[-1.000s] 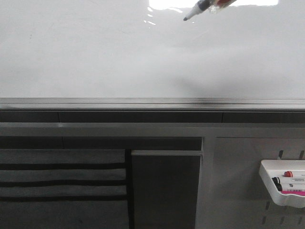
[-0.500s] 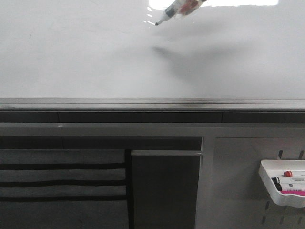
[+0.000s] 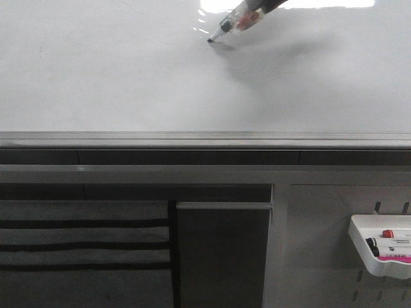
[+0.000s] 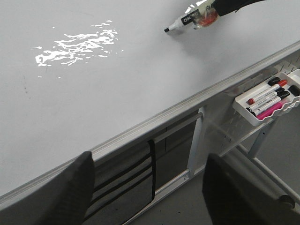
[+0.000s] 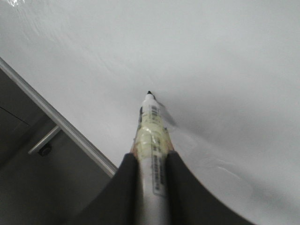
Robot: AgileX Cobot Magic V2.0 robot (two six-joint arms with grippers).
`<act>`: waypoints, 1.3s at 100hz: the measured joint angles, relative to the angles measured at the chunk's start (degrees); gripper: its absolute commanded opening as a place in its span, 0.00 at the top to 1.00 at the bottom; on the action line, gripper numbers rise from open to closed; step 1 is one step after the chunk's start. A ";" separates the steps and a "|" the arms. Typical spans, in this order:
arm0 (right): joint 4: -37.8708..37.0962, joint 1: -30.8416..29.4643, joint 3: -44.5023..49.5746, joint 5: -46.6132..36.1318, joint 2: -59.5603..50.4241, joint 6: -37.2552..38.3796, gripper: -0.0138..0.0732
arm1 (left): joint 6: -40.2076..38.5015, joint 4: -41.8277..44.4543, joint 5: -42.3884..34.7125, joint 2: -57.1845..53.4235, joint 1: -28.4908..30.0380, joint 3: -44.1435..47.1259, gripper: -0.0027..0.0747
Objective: Write number 3 on whiteboard
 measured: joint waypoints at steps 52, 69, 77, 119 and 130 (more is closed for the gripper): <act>-0.31 1.60 5.09 0.00 0.53 0.31 0.88 | 0.00 0.00 0.00 0.00 0.00 0.00 0.38; -0.72 -0.32 9.10 1.79 -1.39 0.31 0.88 | 0.00 0.00 0.00 0.00 0.00 0.00 0.38; 1.35 1.06 11.66 -0.44 -1.15 -0.66 0.88 | 0.00 0.00 0.00 0.00 0.00 0.00 0.38; 5.68 7.47 14.63 -3.79 -6.99 -3.32 0.88 | 0.00 0.00 0.00 0.00 0.00 0.00 0.39; 6.35 8.18 20.08 -3.50 -16.44 -4.77 0.88 | 0.00 0.00 0.00 0.00 0.00 0.00 0.40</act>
